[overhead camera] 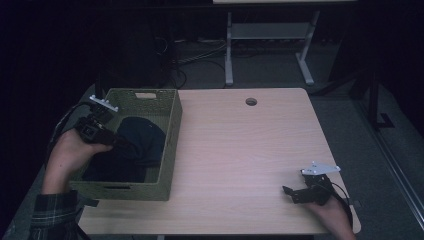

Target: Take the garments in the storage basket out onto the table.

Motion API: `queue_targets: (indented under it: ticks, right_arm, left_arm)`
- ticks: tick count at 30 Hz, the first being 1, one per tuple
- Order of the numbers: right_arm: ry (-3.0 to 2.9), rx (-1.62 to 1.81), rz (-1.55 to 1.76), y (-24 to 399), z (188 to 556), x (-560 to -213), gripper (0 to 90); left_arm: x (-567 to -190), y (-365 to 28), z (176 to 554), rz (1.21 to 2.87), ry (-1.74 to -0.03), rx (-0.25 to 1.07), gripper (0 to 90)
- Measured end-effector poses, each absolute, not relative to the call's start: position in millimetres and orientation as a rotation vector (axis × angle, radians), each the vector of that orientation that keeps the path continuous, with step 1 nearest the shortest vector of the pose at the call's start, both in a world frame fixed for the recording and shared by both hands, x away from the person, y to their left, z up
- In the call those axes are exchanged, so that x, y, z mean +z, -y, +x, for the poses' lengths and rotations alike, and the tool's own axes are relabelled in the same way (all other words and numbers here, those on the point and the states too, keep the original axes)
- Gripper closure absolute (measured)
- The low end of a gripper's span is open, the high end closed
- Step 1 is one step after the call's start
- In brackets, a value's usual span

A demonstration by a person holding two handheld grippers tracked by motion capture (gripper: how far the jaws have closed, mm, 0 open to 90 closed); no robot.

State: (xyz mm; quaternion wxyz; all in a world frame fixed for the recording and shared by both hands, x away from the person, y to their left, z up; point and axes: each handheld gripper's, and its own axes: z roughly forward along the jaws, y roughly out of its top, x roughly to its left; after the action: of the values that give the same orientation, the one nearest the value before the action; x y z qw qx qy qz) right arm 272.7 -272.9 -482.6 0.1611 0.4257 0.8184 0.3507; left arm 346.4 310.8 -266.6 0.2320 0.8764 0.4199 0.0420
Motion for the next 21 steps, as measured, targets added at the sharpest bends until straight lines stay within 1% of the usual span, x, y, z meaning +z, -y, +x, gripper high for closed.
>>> queue_targets:
  ticks: [13, 21]
  right_arm:
    - [-2.336, 1.001, 1.215, 273, 273, -483, 6.0]
    - [-2.335, 1.001, 1.216, 273, 273, -483, 6.0]
  left_arm:
    - [-225, -306, 347, 2.399, -1.116, 0.181, 73.7]
    - [-206, -294, 350, 2.401, -1.09, 0.225, 74.0]
